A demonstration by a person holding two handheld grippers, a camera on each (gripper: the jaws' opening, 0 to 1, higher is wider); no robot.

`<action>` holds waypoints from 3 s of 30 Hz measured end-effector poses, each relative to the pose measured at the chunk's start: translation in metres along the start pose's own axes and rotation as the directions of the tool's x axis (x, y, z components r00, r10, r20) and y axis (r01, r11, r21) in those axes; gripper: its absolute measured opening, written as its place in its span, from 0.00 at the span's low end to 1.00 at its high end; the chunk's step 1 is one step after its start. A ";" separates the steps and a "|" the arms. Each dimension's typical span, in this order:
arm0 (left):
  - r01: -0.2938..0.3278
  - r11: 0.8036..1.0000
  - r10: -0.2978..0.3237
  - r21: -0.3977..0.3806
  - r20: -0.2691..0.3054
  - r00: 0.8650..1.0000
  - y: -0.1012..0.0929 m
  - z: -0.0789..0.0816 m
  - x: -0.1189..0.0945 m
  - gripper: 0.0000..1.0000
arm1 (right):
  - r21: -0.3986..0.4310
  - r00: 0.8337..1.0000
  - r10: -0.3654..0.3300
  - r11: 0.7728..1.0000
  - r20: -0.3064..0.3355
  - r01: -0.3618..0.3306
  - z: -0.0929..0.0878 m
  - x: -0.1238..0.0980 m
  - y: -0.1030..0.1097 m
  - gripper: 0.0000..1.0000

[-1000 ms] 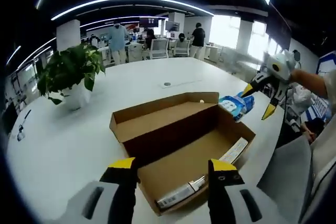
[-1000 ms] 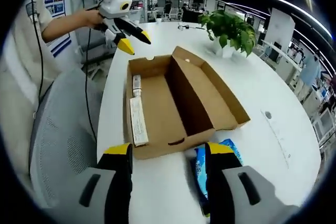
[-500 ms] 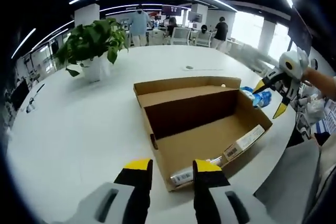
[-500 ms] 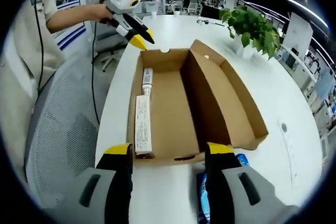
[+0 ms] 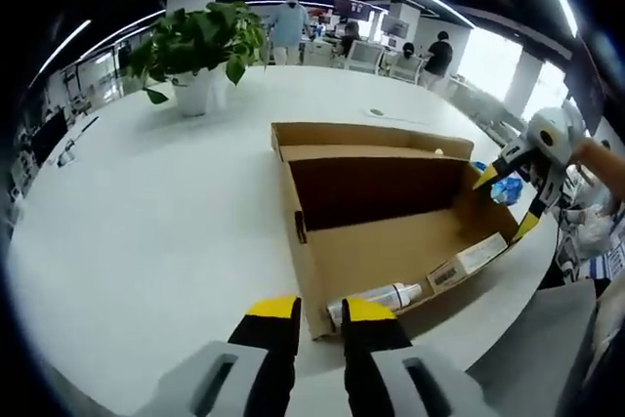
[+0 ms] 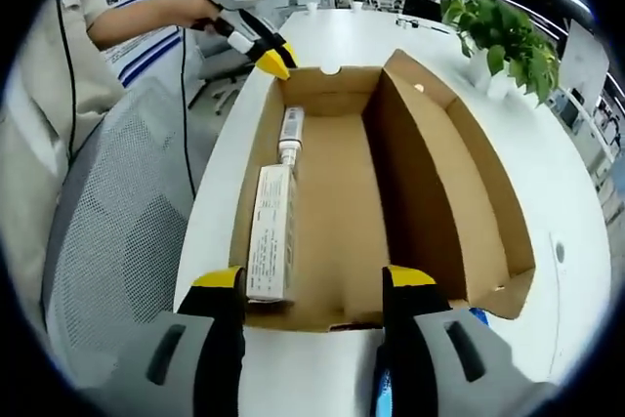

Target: Operate the shoe box by opening the lid, removing the specified soft item, and placing it in the target area until the item is outside and the box remains undamaged.

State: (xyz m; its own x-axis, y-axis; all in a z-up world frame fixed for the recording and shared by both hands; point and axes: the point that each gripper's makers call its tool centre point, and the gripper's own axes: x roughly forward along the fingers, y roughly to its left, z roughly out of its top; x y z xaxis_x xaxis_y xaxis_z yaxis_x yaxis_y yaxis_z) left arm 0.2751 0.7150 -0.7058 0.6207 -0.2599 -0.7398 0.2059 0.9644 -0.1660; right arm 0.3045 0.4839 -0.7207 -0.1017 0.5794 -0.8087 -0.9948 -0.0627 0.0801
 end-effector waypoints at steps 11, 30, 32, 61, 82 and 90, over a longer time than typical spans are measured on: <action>0.012 0.999 -0.011 -0.032 0.012 1.000 -0.002 -0.002 0.001 0.08 | 0.007 0.998 0.056 0.998 -0.036 -0.056 0.002 0.016 -0.001 0.53; 0.007 1.000 -0.007 -0.020 0.006 1.000 -0.002 -0.001 0.001 0.08 | 0.011 0.998 0.059 0.998 -0.001 -0.059 0.014 0.019 0.004 0.41; 0.007 1.000 -0.007 -0.019 0.006 1.000 -0.002 -0.001 0.002 0.08 | 0.009 0.998 0.069 0.998 -0.004 -0.069 0.015 0.023 0.008 0.39; -0.005 1.000 0.005 0.010 0.003 1.000 -0.002 0.000 0.000 0.12 | 0.004 0.996 0.089 0.996 -0.021 -0.089 0.016 0.042 0.021 0.17; 0.014 0.997 -0.018 0.073 0.057 0.998 -0.011 0.013 -0.010 0.24 | -0.003 0.999 0.016 1.000 0.036 -0.016 0.035 0.010 0.013 0.16; 0.030 0.991 -0.038 0.130 0.064 0.997 -0.015 0.016 -0.015 0.30 | 0.003 0.995 -0.016 1.000 0.102 0.016 0.051 -0.014 0.010 0.16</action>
State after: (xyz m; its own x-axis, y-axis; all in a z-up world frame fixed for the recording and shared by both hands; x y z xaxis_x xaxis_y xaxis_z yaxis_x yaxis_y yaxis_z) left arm 0.2751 0.7033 -0.6819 0.6594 -0.2992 -0.6897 0.3205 0.9417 -0.1020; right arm 0.2959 0.5167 -0.6790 -0.0854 0.6603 -0.7461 -0.9963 -0.0507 0.0692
